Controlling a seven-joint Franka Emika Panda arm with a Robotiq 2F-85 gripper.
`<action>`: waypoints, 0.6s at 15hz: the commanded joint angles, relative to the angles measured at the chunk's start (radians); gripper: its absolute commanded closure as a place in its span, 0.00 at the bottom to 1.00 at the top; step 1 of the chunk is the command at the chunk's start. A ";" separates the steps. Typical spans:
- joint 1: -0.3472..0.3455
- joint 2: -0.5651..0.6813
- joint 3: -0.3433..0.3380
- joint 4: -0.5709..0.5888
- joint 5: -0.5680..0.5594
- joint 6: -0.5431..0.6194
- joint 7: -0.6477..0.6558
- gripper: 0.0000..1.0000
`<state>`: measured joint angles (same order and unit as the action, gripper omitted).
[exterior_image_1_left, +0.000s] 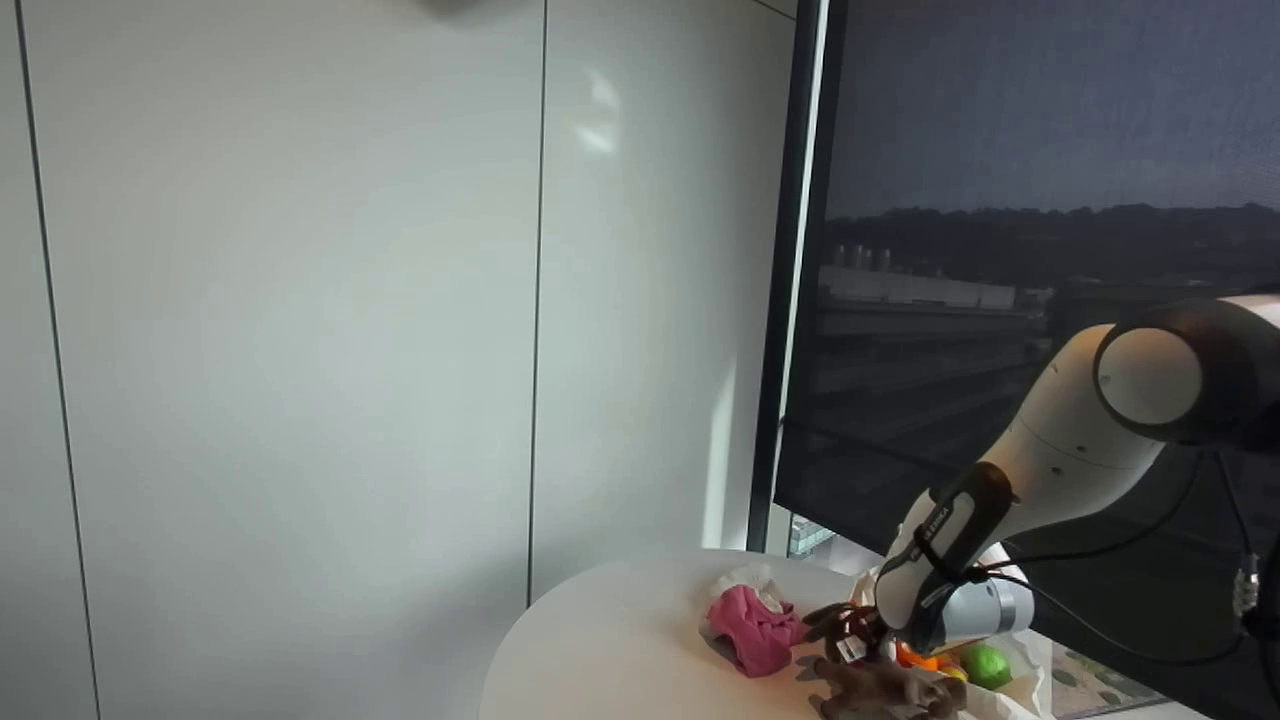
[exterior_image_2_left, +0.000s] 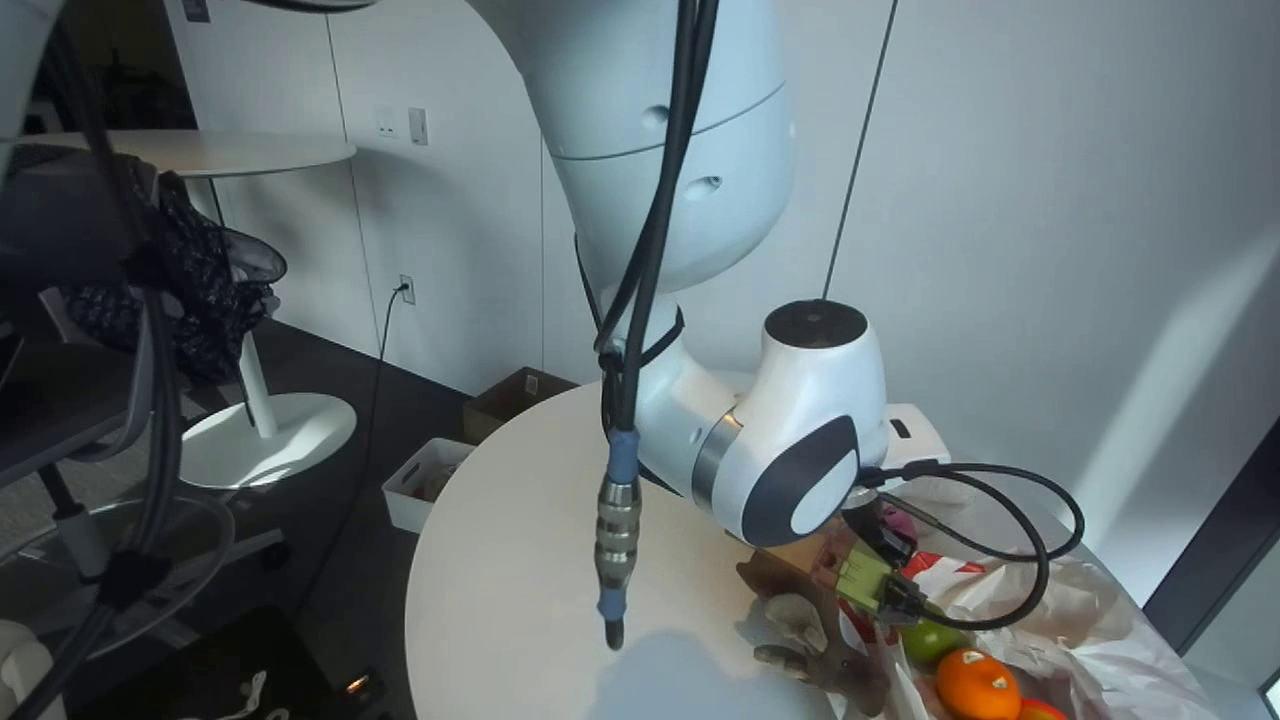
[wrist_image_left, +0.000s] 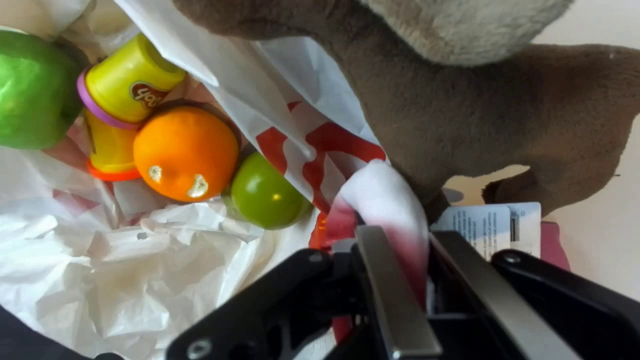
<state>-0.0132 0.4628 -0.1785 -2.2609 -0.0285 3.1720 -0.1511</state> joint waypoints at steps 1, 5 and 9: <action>0.113 -0.056 -0.128 0.003 0.006 0.029 0.065 0.83; 0.213 -0.085 -0.261 0.018 0.014 0.009 0.126 0.83; 0.319 -0.101 -0.399 0.020 0.011 0.047 0.186 0.83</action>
<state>0.2238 0.3873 -0.4835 -2.2392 -0.0239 3.1813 -0.0113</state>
